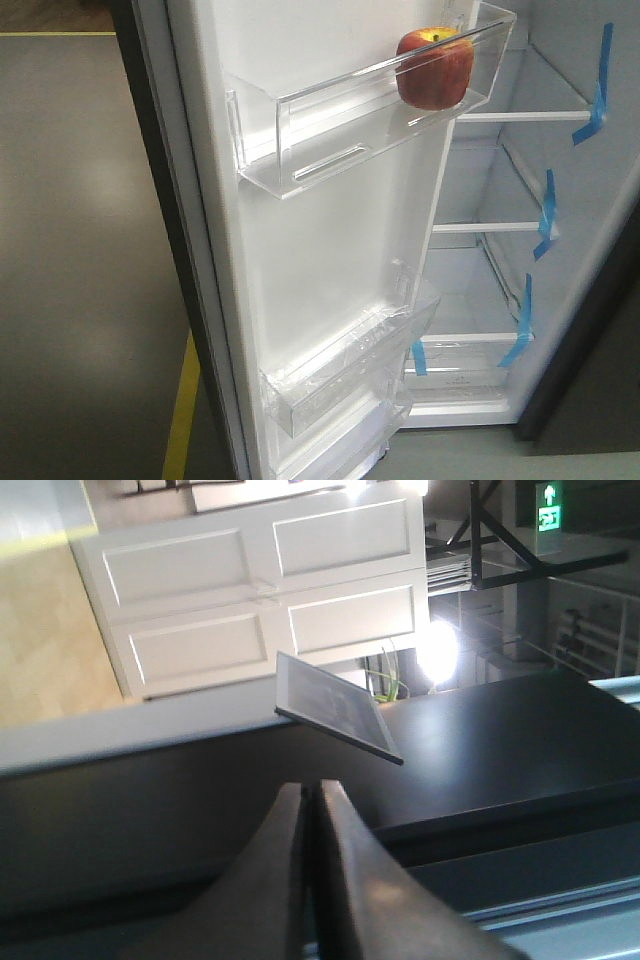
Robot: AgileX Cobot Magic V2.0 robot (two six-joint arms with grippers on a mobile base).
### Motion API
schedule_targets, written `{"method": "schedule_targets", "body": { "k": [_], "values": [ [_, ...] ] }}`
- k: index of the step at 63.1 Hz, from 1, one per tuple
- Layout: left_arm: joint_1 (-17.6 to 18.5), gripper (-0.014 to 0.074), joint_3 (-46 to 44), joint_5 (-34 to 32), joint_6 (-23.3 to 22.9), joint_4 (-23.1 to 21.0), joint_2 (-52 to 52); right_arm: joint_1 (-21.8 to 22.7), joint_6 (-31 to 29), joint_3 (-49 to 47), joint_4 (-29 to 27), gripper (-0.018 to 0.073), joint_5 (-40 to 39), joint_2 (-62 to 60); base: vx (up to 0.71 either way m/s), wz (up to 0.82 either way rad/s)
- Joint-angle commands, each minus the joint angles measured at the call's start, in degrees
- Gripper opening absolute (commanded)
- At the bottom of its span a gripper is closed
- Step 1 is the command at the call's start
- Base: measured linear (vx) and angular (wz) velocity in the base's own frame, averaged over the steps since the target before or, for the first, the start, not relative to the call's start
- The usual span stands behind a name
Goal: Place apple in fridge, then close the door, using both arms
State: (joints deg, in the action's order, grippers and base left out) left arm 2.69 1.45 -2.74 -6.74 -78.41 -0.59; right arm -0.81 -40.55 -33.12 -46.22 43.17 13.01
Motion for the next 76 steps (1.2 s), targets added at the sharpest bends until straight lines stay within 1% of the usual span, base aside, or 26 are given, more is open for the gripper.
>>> {"method": "schedule_targets", "body": {
  "k": [1,7,13,17,23,28,33,37,41,46,50,58,68,76],
  "values": [
    [0.23,-0.0006,-4.12,1.18,-0.17,-2.95,-0.88,0.12,5.11,2.19,-1.37,-0.0005,-3.57,-5.25,0.0,0.0],
    [0.23,-0.0006,-10.63,-0.42,1.38,-2.64,-0.64,0.12,9.42,4.23,0.87,-0.0005,-3.81,-10.96,0.0,0.0],
    [0.23,-0.0006,-17.37,-3.45,7.07,-2.48,2.16,0.12,10.72,4.31,5.27,-0.0005,-4.69,-14.01,0.0,0.0],
    [0.23,-0.0006,-21.72,-3.72,11.23,-2.48,5.87,0.12,10.18,4.31,6.21,-0.0005,-5.27,-14.56,0.0,0.0],
    [0.23,-0.0006,-28.66,-0.78,17.52,-2.23,14.59,0.12,9.69,4.31,6.21,-0.0004,-7.9,-14.56,0.0,0.0],
    [0.23,-0.0006,-35.74,2.18,22.04,-2.22,23.37,0.12,9.69,4.31,6.04,-0.0004,-12.01,-14.56,0.0,0.0],
    [0.23,-0.0006,-42.81,4.56,27.65,-2.27,32.9,0.12,9.89,4.31,5.92,-0.0004,-16.0,-14.56,0.0,0.0],
    [0.23,-0.0006,-48.36,7.13,30.31,-2.33,39.97,0.12,9.89,4.31,5.92,-0.0004,-17.68,-14.56,0.0,0.0],
    [0.23,-0.0006,-54.62,10.2,32.68,-2.33,47.29,0.12,9.89,4.31,5.92,-0.0004,-17.53,-14.56,0.0,0.0],
    [0.23,-0.0006,-61.86,14.2,34.15,-2.72,56.17,0.12,9.89,4.31,5.92,-0.0004,-15.95,-14.56,0.0,0.0],
    [0.16,-0.0006,-67.47,16.37,34.4,-2.72,62.2,0.12,9.89,4.31,5.92,-0.0004,-14.44,-14.56,0.0,0.0],
    [0.16,-0.0006,-76.3,16.97,34.58,-2.72,71.11,0.12,9.89,4.31,5.92,-0.0004,-12.45,-14.56,0.0,0.0],
    [-0.07,0.0001,-82.88,18.95,34.7,-2.72,78.18,0.12,9.89,4.31,5.92,-0.0004,-11.25,-14.56,0.0,0.0],
    [-0.07,0.0038,-86.09,23.46,34.7,-3.0,81.67,0.12,9.89,4.31,5.92,-0.0004,-11.14,-14.56,0.0,0.0]
  ]
}}
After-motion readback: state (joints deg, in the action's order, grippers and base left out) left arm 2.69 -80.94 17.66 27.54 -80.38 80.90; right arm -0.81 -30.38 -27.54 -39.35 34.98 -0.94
